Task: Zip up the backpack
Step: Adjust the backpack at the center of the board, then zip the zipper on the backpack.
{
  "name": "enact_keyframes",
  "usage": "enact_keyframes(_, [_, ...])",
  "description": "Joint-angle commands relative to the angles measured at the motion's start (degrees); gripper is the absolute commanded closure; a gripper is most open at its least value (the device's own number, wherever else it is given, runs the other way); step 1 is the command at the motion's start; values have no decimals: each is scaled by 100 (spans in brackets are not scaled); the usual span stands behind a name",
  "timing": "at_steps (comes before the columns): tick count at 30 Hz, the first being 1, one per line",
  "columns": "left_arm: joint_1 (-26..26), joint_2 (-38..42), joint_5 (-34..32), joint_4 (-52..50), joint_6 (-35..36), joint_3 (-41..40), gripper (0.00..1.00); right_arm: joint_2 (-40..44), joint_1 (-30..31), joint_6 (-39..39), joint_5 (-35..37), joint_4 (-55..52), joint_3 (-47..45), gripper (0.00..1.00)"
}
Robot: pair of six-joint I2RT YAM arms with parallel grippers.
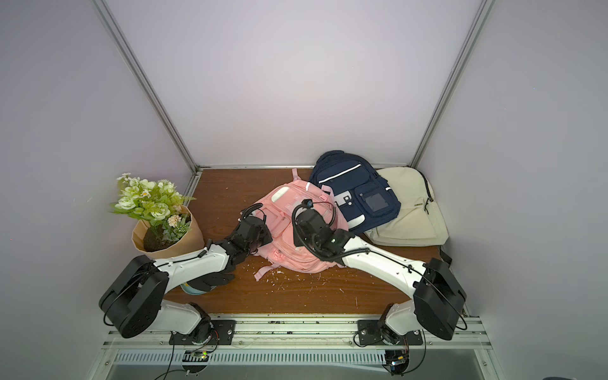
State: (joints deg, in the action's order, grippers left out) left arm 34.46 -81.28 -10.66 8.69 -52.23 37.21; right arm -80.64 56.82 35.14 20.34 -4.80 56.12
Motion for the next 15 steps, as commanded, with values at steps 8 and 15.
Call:
enact_keyframes(8, [209, 323, 408, 305, -89, -1, 100, -937, 820, 993, -503, 1408, -188, 56])
enact_keyframes(15, [210, 259, 363, 346, -111, -89, 100, -1425, 945, 944, -175, 1204, 162, 59])
